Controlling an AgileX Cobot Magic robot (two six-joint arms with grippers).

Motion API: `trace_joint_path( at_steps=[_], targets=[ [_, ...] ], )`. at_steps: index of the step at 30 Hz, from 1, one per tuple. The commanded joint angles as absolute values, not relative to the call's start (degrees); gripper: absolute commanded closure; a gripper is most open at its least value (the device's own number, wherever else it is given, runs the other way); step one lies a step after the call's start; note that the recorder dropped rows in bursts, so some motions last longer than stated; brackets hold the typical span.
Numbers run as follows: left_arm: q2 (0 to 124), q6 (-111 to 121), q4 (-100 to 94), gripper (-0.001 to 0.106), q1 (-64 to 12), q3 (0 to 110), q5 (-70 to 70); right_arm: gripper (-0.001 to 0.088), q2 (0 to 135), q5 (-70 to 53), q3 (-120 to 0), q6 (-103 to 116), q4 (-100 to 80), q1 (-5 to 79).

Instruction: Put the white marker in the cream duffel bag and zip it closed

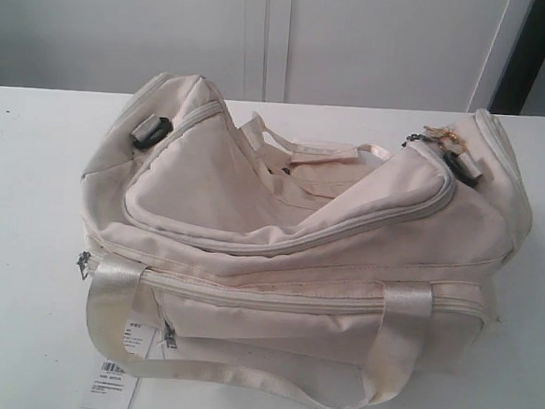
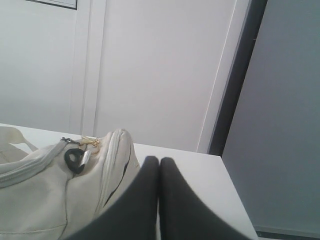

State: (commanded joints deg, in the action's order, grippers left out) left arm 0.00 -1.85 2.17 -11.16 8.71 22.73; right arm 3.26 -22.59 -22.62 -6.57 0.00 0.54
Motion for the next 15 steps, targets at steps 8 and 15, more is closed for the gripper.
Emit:
trace_joint_path(
  at_steps=[8,15],
  targets=[
    [0.0,0.0,2.2,0.105,-11.2,4.4,20.1,0.0868,3.3,-22.6,-22.6,-6.6,0.0,0.5],
    [0.0,0.4,2.2,0.105,-11.2,0.4,16.6,0.0868,3.3,-22.6,-22.6,-6.6,0.0,0.5]
  ],
)
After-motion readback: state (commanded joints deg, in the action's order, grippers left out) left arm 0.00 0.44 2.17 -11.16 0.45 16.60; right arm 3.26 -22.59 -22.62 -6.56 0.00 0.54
